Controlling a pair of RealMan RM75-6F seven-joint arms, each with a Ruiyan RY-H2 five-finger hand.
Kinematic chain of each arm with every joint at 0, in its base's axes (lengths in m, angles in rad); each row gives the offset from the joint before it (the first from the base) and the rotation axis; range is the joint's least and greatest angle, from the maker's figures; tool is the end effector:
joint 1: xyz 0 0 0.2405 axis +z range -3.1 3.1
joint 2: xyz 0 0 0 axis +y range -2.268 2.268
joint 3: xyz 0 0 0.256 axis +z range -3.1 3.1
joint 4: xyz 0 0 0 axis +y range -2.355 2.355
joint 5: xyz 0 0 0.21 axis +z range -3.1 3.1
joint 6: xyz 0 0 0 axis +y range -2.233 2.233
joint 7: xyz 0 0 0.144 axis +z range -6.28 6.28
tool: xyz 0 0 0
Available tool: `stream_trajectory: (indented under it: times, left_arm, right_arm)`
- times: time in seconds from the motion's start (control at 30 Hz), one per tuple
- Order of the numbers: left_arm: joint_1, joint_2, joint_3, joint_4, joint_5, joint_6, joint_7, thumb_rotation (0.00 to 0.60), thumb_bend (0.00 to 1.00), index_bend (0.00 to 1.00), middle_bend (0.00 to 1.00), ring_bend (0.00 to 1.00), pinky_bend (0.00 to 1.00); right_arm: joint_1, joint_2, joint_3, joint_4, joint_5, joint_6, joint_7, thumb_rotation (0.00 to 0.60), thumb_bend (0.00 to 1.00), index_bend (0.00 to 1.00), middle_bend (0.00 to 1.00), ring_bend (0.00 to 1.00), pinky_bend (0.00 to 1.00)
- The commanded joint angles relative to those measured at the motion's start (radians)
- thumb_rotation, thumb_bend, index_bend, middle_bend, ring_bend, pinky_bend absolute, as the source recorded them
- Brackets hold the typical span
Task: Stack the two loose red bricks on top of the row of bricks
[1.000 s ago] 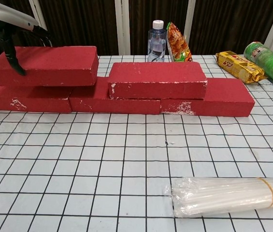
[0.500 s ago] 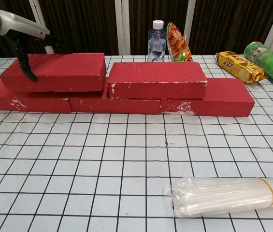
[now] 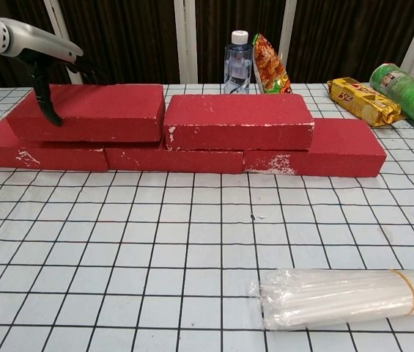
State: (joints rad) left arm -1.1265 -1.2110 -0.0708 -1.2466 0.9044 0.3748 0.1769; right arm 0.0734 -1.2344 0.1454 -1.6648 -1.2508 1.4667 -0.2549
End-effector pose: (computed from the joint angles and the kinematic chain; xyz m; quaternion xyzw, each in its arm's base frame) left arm -0.1492 0.4616 0.0881 -0.8075 -0.3559 -0.1826 0.4336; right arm -0.3189 -0.1915 0.1383 0.5238 -0.4163 0.3276 0.6671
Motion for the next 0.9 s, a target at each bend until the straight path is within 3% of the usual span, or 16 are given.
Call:
stream_trajectory:
  times: [0.03,0.9]
  left_arm:
    - [-0.006,-0.004,0.006,0.002,-0.005,0.006,0.000,0.600,0.01,0.28,0.21,0.00,0.00]
    - [-0.052,-0.023,0.062,0.000,-0.068,0.036,0.015,0.600,0.00,0.19,0.16,0.00,0.00]
  right_arm:
    - [-0.001,0.000,0.001,0.000,0.001,0.002,0.002,0.600,0.13,0.03,0.00,0.00,0.00]
    - [-0.001,-0.001,0.003,0.000,0.003,0.003,0.006,0.600,0.13,0.03,0.00,0.00,0.00]
